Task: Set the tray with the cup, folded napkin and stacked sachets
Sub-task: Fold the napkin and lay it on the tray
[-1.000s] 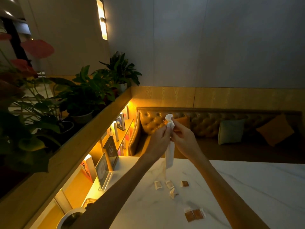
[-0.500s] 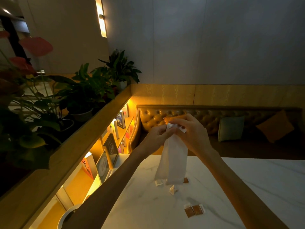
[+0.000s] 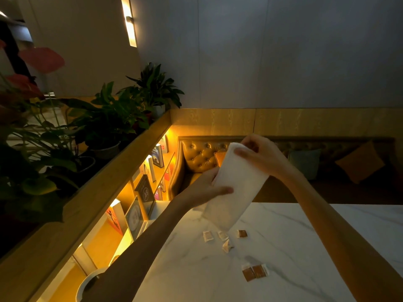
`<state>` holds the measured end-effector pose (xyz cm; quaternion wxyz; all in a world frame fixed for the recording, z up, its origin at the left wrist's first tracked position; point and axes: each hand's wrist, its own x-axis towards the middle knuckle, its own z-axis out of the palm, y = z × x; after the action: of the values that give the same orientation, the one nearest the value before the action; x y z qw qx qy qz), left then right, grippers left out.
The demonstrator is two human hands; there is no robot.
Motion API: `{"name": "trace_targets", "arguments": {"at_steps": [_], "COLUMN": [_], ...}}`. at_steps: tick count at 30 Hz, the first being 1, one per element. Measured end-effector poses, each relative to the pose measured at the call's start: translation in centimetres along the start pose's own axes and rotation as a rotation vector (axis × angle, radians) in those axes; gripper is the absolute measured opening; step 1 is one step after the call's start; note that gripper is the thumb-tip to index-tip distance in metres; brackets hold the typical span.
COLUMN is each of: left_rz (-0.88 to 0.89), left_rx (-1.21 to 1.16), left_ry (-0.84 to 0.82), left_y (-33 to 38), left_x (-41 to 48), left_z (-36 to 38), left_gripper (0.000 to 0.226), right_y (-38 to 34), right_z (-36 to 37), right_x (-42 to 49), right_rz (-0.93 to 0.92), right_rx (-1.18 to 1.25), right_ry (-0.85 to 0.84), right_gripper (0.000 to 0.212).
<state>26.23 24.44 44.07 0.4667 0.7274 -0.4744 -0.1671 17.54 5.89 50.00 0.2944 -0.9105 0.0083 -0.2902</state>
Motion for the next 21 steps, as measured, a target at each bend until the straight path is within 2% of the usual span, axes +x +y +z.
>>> {"name": "trace_targets", "arguments": {"at_steps": [4, 12, 16, 18, 21], "left_rz": [-0.087, -0.107, -0.133, -0.195, -0.25], "left_rx": [0.053, 0.279, 0.161, 0.073, 0.061], "left_ry": [-0.128, -0.107, -0.017, -0.077, -0.208], "left_y": [-1.6, -1.3, -1.3, -1.8, -3.0], "left_x": [-0.3, 0.5, 0.8, 0.5, -0.1], "left_z": [-0.1, -2.1, -2.0, -2.0, -1.8], "left_gripper": [0.05, 0.029, 0.024, 0.028, 0.039], "right_y": [2.6, 6.8, 7.1, 7.0, 6.8], "right_z": [-1.6, -1.5, -1.5, -1.4, -1.4], "right_x": [0.0, -2.6, -3.1, -3.1, -3.2], "right_rz": [0.129, 0.229, 0.236, 0.236, 0.243], "right_rx": [0.063, 0.057, 0.104, 0.122, 0.119], "right_ry": [0.115, 0.209, 0.253, 0.297, 0.344], "right_gripper": [0.02, 0.024, 0.025, 0.025, 0.025]}}
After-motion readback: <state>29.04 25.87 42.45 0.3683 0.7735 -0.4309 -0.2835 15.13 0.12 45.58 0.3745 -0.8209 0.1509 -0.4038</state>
